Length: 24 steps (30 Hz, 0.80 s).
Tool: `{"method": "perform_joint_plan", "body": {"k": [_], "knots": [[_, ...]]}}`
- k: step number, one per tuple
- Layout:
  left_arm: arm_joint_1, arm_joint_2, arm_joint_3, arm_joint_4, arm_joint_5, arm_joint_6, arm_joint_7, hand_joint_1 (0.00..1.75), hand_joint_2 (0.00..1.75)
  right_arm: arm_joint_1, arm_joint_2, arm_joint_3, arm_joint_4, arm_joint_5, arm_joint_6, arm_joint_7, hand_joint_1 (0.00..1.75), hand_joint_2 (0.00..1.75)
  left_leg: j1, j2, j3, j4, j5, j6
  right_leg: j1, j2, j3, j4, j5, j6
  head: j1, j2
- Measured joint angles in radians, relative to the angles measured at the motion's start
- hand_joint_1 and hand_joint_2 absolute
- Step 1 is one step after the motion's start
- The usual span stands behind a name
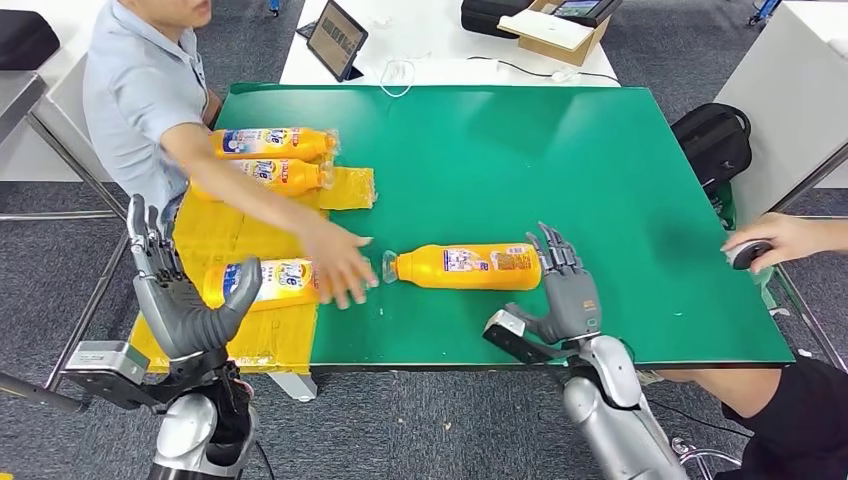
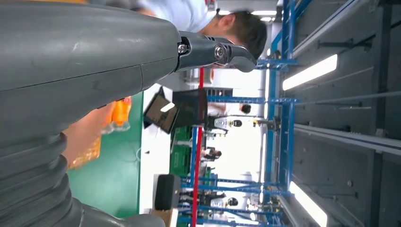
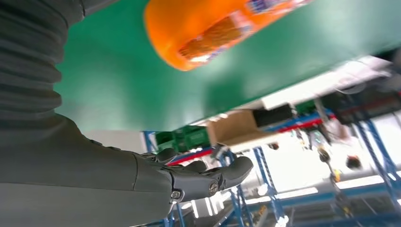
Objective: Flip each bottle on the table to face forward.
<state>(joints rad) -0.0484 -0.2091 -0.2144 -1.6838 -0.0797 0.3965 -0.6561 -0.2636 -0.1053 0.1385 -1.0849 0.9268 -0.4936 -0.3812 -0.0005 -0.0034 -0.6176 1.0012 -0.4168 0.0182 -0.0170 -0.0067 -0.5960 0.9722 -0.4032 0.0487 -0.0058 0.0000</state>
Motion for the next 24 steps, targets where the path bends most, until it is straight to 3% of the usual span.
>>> {"method": "perform_joint_plan", "body": {"k": [14, 24], "knots": [[-0.05, -0.015, -0.084, 0.069, 0.011, 0.01, 0.021, 0.0, 1.75, -0.284, 0.066, 0.007, 0.427, 0.049, 0.034, 0.033, 0.0, 1.75, 0.0, 0.0, 0.001, 0.0, 0.001, 0.0, 0.0, 0.0, 0.0, 0.001, 0.0, 0.0, 0.0, 0.0], [-0.093, -0.023, -0.111, 0.13, 0.021, 0.002, 0.028, 0.0, 1.75, -0.382, 0.118, 0.037, 0.584, 0.092, 0.076, 0.074, 0.0, 1.75, 0.0, 0.0, 0.0, 0.0, 0.001, 0.0, 0.0, 0.0, 0.0, 0.001, 0.0, 0.0, 0.0, 0.0]]}}
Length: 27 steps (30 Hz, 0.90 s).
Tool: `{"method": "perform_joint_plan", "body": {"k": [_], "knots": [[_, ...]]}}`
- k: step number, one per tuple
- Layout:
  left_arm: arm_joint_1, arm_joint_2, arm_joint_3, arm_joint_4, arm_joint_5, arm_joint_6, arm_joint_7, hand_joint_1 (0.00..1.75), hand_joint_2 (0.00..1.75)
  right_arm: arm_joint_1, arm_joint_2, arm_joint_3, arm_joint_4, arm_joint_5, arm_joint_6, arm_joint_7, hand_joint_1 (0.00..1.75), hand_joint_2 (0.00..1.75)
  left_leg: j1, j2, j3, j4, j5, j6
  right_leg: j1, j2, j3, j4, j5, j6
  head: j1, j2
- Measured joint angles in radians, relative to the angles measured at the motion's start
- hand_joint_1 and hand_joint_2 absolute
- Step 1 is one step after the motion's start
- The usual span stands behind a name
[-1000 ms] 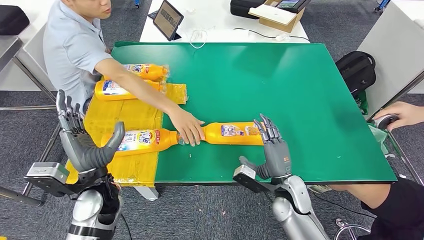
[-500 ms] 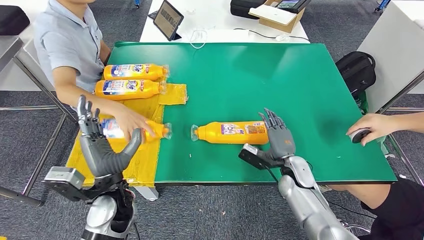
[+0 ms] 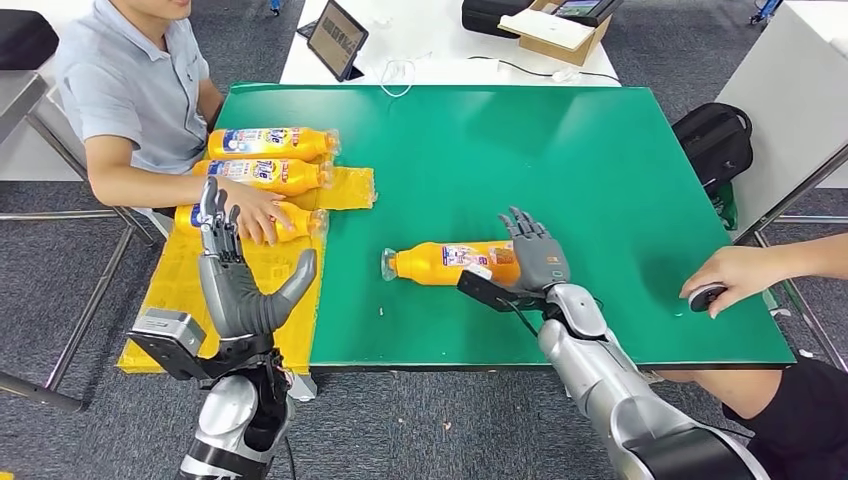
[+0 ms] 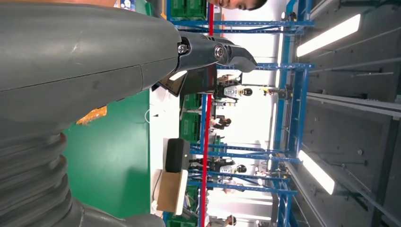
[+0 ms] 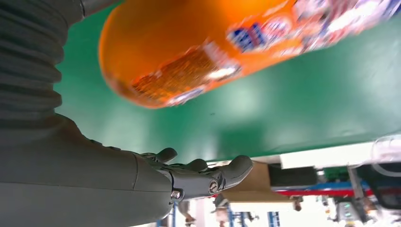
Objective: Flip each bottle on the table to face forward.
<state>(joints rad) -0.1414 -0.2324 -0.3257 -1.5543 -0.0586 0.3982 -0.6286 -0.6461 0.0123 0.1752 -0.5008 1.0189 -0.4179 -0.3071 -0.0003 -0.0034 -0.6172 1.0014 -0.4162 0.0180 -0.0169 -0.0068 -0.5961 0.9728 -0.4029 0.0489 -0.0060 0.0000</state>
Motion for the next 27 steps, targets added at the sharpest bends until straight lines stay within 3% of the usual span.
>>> {"method": "perform_joint_plan", "body": {"k": [9, 17, 21, 23, 27], "knots": [[-0.004, 0.0, -0.006, 0.012, 0.022, -0.01, 0.038, 0.0, 1.75, -0.052, 0.021, 0.039, 0.078, 0.05, 0.202, 0.135, 0.0, 1.75, 0.0, 0.0, 0.0, 0.0, 0.0, 0.0, 0.0, 0.0, 0.0, 0.0, 0.0, 0.0, 0.0, 0.0], [0.002, 0.001, -0.007, 0.011, 0.035, -0.035, 0.052, 0.0, 1.75, -0.08, 0.02, 0.073, 0.103, 0.089, 0.229, 0.176, 0.05, 1.75, 0.0, 0.0, 0.0, 0.0, 0.0, 0.0, 0.0, 0.0, 0.0, 0.0, 0.0, 0.0, 0.0, 0.0], [0.007, 0.001, -0.007, 0.011, 0.037, -0.036, 0.053, 0.0, 1.75, -0.088, 0.02, 0.087, 0.111, 0.094, 0.238, 0.185, 1.6, 1.75, 0.0, 0.0, 0.0, 0.0, 0.0, 0.0, 0.0, 0.0, 0.0, 0.0, 0.0, 0.0, 0.0, 0.0], [0.008, 0.001, -0.007, 0.011, 0.037, -0.037, 0.054, 0.0, 1.75, -0.089, 0.02, 0.089, 0.115, 0.09, 0.239, 0.178, 1.74, 1.75, 0.0, 0.0, 0.0, 0.0, 0.0, 0.0, 0.0, 0.0, 0.0, 0.0, 0.0, 0.0, 0.0, 0.0], [0.008, 0.001, -0.007, 0.012, 0.04, -0.038, 0.055, 0.0, 1.75, -0.09, 0.019, 0.089, 0.121, 0.076, 0.24, 0.141, 1.75, 1.75, 0.0, 0.0, 0.0, 0.0, 0.0, 0.0, 0.0, 0.0, 0.0, 0.0, 0.0, 0.0, 0.0, 0.0]]}}
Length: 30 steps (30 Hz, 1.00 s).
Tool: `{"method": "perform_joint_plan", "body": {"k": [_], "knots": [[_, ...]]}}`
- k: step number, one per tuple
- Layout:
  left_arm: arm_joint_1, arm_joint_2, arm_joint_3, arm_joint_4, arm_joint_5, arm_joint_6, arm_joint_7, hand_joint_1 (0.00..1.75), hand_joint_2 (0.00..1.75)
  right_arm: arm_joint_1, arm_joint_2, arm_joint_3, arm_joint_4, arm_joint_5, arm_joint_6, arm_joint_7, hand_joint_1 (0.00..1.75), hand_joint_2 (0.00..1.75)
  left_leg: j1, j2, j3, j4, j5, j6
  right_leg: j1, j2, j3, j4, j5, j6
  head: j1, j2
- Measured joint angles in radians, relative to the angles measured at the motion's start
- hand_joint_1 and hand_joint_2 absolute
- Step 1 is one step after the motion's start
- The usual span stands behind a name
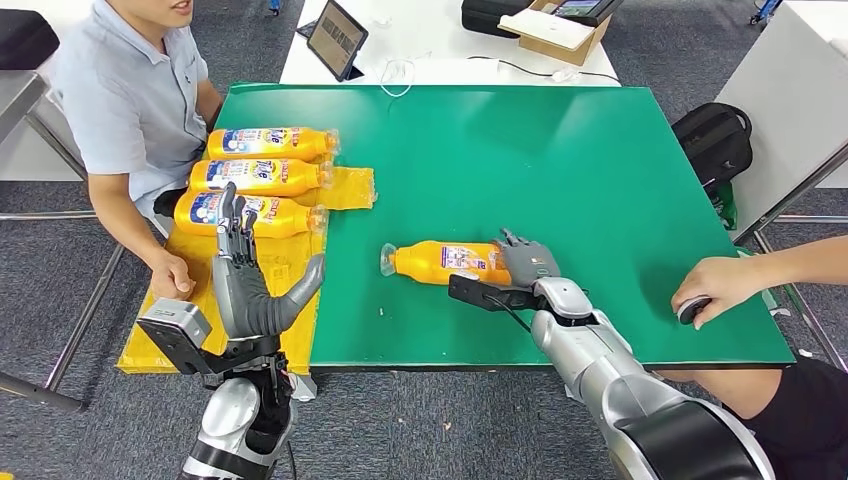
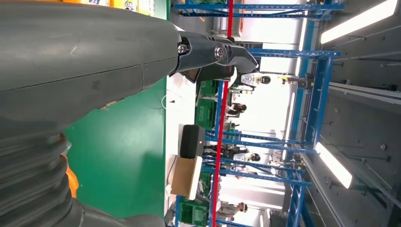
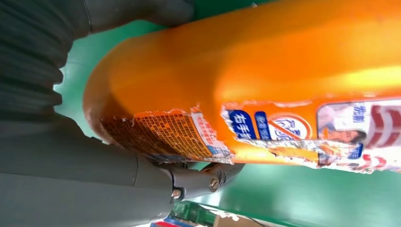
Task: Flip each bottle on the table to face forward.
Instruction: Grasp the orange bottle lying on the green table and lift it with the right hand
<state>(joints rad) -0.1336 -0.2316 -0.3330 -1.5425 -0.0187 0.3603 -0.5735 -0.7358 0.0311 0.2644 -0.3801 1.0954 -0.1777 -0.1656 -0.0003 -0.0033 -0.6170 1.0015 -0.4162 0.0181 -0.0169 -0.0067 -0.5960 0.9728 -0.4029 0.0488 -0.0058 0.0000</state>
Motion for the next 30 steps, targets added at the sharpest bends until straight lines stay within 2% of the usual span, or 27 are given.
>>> {"method": "perform_joint_plan", "body": {"k": [6, 14, 17, 20, 23, 26, 28, 30], "knots": [[-0.002, 0.0, 0.0, 0.01, 0.009, -0.004, 0.0, 0.0, 1.75, 0.005, -0.002, 0.0, 0.006, -0.035, -0.015, -0.075, 1.75, 1.75, 0.0, 0.0, 0.0, 0.0, 0.0, 0.0, 0.0, 0.0, 0.0, 0.0, 0.0, 0.0, 0.0, 0.0], [-0.008, 0.0, -0.003, 0.029, 0.017, -0.018, 0.0, 0.0, 1.75, 0.032, 0.014, -0.009, 0.008, -0.105, -0.085, -0.152, 1.75, 1.75, 0.0, 0.0, 0.001, 0.0, 0.0, 0.0, 0.0, 0.001, 0.0, 0.0, 0.0, 0.0, 0.0, 0.0], [-0.009, -0.002, -0.008, 0.034, 0.018, -0.017, 0.0, 0.0, 1.75, 0.05, 0.04, -0.034, 0.005, -0.192, -0.095, -0.22, 1.75, 1.75, 0.0, 0.0, 0.001, 0.0, 0.0, 0.0, 0.0, 0.001, 0.0, 0.0, 0.0, 0.0, 0.0, 0.0], [-0.008, -0.005, -0.007, 0.035, 0.026, -0.003, -0.003, 0.0, 1.75, 0.088, 0.091, -0.092, -0.025, -0.372, -0.085, -0.33, 1.75, 1.75, 0.001, 0.0, 0.0, 0.0, 0.0, 0.0, 0.001, 0.001, 0.0, 0.0, 0.0, 0.0, 0.0, 0.0], [-0.008, -0.01, -0.001, 0.045, 0.051, 0.02, 0.003, 0.0, 1.75, 0.15, 0.158, -0.133, -0.115, -0.555, -0.049, -0.416, 1.75, 1.75, 0.002, 0.001, 0.0, 0.0, 0.0, 0.0, 0.002, 0.001, -0.001, 0.0, 0.0, -0.001, 0.0, 0.0], [-0.006, -0.019, 0.016, 0.058, 0.08, 0.04, 0.014, 0.0, 1.75, 0.247, 0.217, -0.129, -0.286, -0.739, -0.049, -0.457, 1.74, 1.75, 0.003, 0.0, 0.0, 0.0, 0.0, 0.0, 0.003, 0.0, -0.001, 0.0, -0.001, -0.001, 0.0, 0.0], [-0.002, -0.024, 0.028, 0.064, 0.085, 0.059, 0.018, 0.0, 1.75, 0.334, 0.245, -0.111, -0.438, -0.824, -0.12, -0.478, 1.75, 1.75, 0.003, -0.001, -0.001, 0.0, 0.0, -0.001, 0.003, 0.0, -0.001, 0.0, -0.001, -0.001, 0.0, 0.0], [0.002, -0.028, 0.037, 0.067, 0.072, 0.086, 0.022, 0.0, 1.75, 0.424, 0.26, -0.084, -0.591, -0.85, -0.249, -0.5, 1.75, 1.75, 0.003, -0.001, -0.002, 0.0, -0.001, -0.001, 0.003, -0.001, -0.002, 0.0, -0.002, -0.001, 0.0, 0.0]]}}
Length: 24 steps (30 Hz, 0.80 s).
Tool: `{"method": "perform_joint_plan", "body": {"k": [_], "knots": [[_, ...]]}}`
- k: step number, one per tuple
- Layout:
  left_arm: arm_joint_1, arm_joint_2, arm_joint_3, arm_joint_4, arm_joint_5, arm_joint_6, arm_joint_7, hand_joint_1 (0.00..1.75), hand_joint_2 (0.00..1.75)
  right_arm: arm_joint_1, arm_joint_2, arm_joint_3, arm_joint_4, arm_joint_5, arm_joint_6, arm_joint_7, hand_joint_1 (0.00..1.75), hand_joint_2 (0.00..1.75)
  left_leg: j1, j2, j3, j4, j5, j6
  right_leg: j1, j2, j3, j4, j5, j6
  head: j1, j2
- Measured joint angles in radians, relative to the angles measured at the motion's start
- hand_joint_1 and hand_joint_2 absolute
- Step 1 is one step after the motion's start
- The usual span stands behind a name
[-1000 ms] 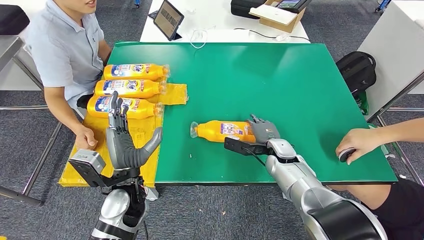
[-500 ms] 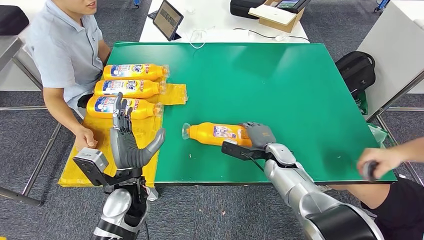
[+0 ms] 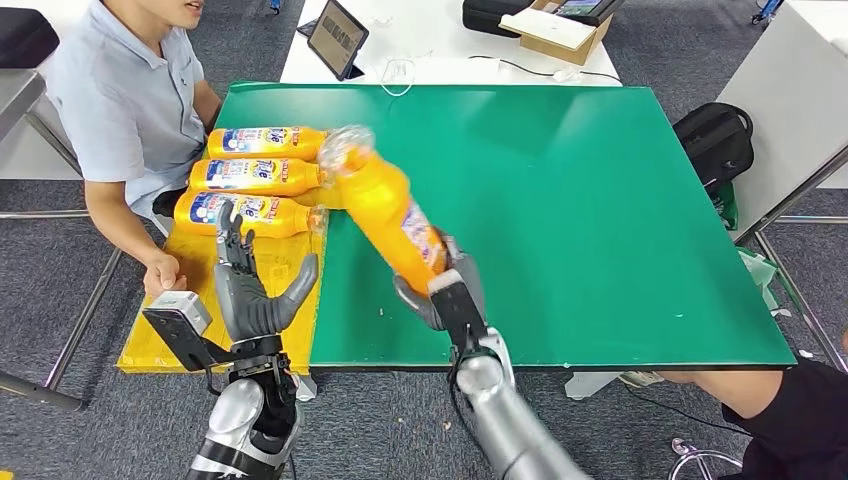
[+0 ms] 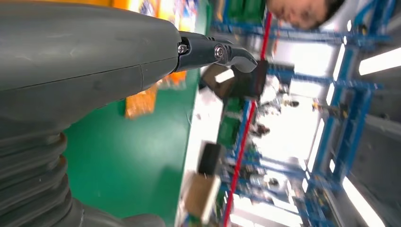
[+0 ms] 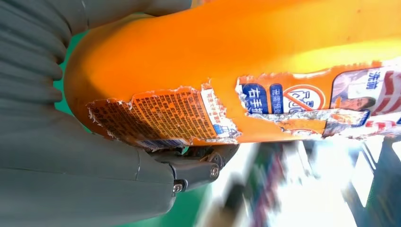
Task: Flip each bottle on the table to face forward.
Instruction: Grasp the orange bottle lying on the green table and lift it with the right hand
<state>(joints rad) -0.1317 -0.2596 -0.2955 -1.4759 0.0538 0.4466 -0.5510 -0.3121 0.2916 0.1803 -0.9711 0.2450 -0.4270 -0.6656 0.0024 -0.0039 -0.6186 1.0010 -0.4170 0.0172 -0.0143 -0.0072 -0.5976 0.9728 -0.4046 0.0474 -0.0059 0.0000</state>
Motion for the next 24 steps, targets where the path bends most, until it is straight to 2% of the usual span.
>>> {"method": "perform_joint_plan", "body": {"k": [2, 5, 9, 11, 14, 17, 24], "knots": [[0.002, -0.002, 0.006, 0.001, -0.02, 0.022, 0.008, 0.0, 1.75, 0.078, 0.005, 0.026, -0.126, -0.031, -0.088, -0.015, 1.73, 1.75, 0.0, 0.0, -0.001, 0.0, 0.0, 0.0, 0.0, 0.0, 0.0, 0.0, 0.0, 0.0, 0.0, 0.0], [0.004, -0.003, 0.009, 0.004, -0.051, 0.009, 0.04, 0.0, 1.75, 0.167, 0.007, 0.054, -0.257, -0.079, -0.101, -0.027, 1.55, 1.75, -0.001, 0.0, -0.001, 0.0, -0.001, 0.0, -0.001, 0.0, 0.0, -0.001, 0.0, 0.0, 0.0, 0.0], [0.023, 0.005, -0.012, 0.012, -0.113, -0.134, 0.065, 0.0, 1.75, 0.228, 0.001, 0.098, -0.356, -0.058, -0.088, -0.033, 1.43, 1.75, -0.001, 0.0, 0.0, 0.0, -0.001, 0.0, -0.001, 0.0, 0.0, -0.001, 0.0, 0.0, 0.0, 0.0], [0.039, 0.012, -0.035, 0.014, -0.143, -0.215, 0.055, 0.0, 1.75, 0.234, -0.006, 0.119, -0.373, -0.026, -0.076, -0.029, 1.43, 1.75, -0.001, 0.001, 0.0, 0.0, 0.0, 0.0, -0.001, 0.001, 0.0, -0.001, 0.0, 0.0, 0.0, 0.0], [0.065, 0.027, -0.072, 0.01, -0.167, -0.289, 0.033, 0.0, 1.75, 0.23, -0.021, 0.147, -0.374, 0.033, -0.057, -0.009, 1.48, 1.75, -0.001, 0.001, 0.0, 0.0, 0.0, 0.0, -0.001, 0.001, 0.0, -0.001, 0.0, 0.0, 0.0, 0.0], [0.081, 0.038, -0.097, -0.005, -0.171, -0.323, 0.023, 0.0, 1.75, 0.217, -0.035, 0.175, -0.362, 0.081, -0.031, 0.014, 1.56, 1.75, -0.001, 0.001, 0.0, 0.0, 0.0, 0.0, -0.001, 0.0, 0.0, 0.0, 0.0, 0.0, 0.0, 0.0], [0.089, 0.059, -0.119, -0.021, -0.138, -0.392, 0.05, 0.0, 1.75, 0.189, -0.044, 0.226, -0.303, 0.145, -0.014, 0.036, 1.55, 1.75, -0.001, 0.001, 0.0, 0.0, 0.0, 0.0, -0.001, 0.001, 0.0, 0.0, 0.0, 0.0, 0.0, 0.0]]}}
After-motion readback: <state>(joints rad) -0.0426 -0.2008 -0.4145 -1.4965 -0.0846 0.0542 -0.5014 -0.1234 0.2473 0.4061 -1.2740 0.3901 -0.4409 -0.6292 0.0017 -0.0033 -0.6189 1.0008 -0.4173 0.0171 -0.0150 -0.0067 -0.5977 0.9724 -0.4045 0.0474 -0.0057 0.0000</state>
